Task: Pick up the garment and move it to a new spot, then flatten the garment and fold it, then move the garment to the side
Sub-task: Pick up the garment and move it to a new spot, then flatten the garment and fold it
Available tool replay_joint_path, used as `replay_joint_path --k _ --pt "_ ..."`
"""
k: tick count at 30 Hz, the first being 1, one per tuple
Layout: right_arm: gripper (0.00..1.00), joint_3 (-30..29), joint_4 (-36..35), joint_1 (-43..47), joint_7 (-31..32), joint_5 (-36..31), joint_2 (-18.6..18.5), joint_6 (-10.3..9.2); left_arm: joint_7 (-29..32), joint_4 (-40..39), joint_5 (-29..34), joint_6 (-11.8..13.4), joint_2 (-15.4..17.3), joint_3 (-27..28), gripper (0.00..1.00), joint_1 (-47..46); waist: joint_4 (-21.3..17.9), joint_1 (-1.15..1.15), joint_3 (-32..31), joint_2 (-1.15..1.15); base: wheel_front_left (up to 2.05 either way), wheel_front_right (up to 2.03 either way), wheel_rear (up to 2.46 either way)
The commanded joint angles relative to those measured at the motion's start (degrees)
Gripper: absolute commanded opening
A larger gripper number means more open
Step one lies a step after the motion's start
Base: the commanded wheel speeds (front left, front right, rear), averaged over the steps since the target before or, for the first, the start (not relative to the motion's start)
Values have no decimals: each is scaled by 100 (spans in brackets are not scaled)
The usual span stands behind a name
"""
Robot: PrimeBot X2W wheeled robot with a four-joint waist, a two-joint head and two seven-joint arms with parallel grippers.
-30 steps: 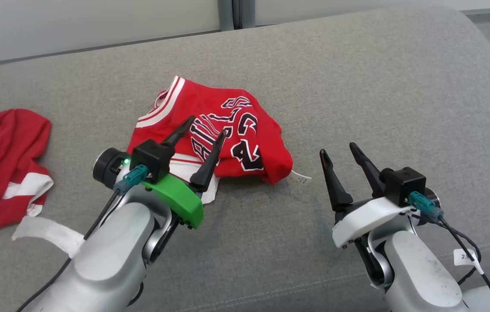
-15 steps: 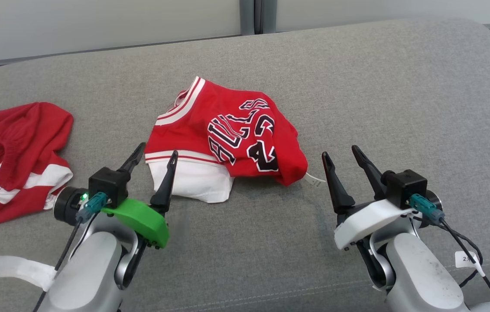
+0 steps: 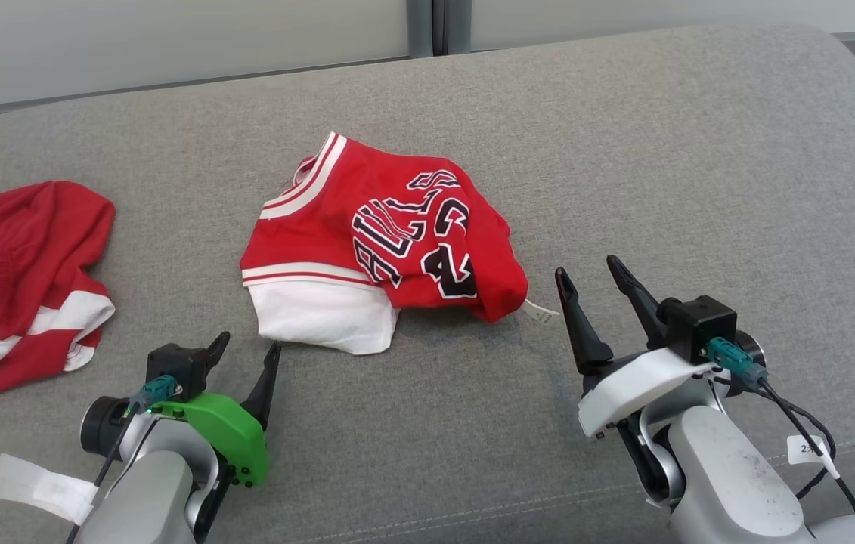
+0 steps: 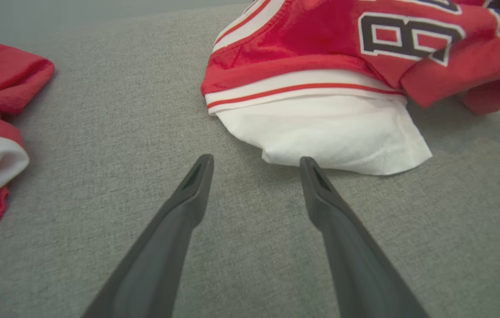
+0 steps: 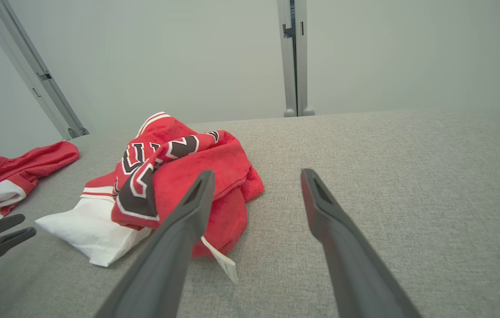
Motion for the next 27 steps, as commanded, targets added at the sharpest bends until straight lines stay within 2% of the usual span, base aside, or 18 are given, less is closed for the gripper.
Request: replay_joint_path --k 1,10,19,20,21,23,27 --pt "100 25 13 -65 -24 21 -19 0 1 150 -65 -30 -31 -23 100 -149 -57 0 9 0 0 0 0" --pt "100 56 44 -62 -24 1 -18 0 0 583 -297 -59 -117 -228 100 -310 -188 0 0 0 0 0 0" --pt "100 99 73 -22 -24 -40 -18 0 1 656 -703 -58 -36 -593 100 -414 -236 0 -59 0 0 0 0" --pt "100 105 78 -16 -24 -42 -18 0 1 653 -730 -59 -30 -613 77 -418 -235 0 -65 0 0 0 0" --pt "100 113 83 -16 -24 -39 -18 0 1 632 -768 -59 -23 -630 41 -422 -233 0 -70 0 0 0 0" --pt "100 125 97 -17 -24 -40 -18 0 0 614 -823 -59 -7 -670 0 -414 -224 0 -83 0 0 0 0" --pt "100 166 113 26 -24 -38 -18 0 0 574 -899 -59 -12 -694 0 -305 -214 0 -128 0 0 0 0"
